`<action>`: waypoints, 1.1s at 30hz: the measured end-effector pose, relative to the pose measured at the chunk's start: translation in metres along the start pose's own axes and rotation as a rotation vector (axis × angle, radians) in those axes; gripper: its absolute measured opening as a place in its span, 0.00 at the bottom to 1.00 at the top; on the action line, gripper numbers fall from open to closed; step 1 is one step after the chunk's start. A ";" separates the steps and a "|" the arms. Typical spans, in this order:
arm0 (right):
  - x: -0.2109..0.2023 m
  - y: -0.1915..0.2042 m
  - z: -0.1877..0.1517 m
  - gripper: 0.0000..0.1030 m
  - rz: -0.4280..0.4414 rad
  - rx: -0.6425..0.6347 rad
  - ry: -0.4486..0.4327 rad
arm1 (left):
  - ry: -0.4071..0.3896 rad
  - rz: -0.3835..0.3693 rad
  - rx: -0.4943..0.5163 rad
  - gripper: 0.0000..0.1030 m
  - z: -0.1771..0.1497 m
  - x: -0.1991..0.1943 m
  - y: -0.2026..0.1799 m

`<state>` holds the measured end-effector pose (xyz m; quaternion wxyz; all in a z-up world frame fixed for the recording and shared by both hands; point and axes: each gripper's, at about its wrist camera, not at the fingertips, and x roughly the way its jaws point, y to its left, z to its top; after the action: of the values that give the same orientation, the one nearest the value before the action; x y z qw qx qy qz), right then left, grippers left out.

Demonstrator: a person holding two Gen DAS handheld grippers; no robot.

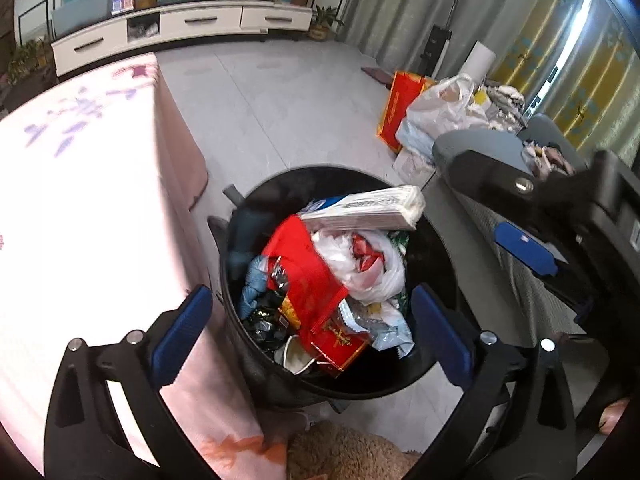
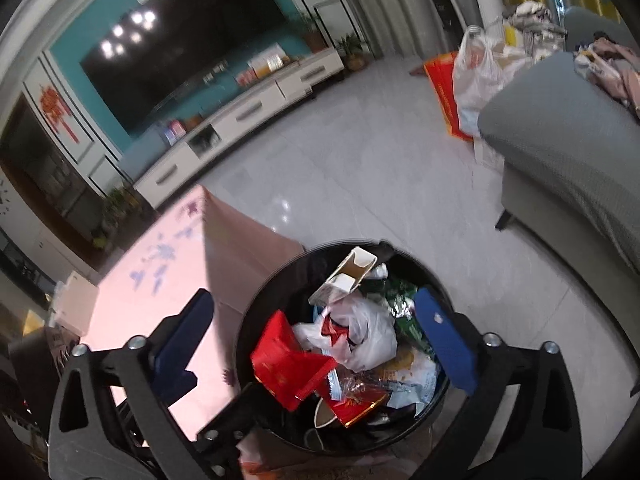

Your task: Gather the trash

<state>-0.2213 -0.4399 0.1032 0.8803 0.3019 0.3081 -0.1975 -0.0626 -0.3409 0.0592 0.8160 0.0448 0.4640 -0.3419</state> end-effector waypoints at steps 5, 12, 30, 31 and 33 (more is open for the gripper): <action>-0.027 -0.002 0.004 0.97 -0.003 0.001 -0.078 | -0.082 0.019 0.038 0.97 0.002 -0.034 -0.007; -0.036 -0.004 0.005 0.97 -0.036 0.006 -0.106 | -0.178 0.034 0.087 0.97 -0.004 -0.065 -0.015; -0.029 -0.006 0.004 0.97 -0.110 -0.023 -0.077 | -0.143 0.041 0.054 0.97 -0.013 -0.064 -0.012; -0.029 -0.005 0.004 0.97 -0.110 -0.023 -0.075 | -0.143 0.038 0.053 0.97 -0.013 -0.064 -0.012; -0.028 -0.006 0.004 0.97 -0.115 -0.023 -0.072 | -0.139 0.038 0.048 0.97 -0.014 -0.064 -0.011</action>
<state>-0.2435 -0.4428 0.1215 0.8814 0.2665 0.2953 -0.2547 -0.1002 -0.3110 0.1041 0.8513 0.0494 0.3969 -0.3396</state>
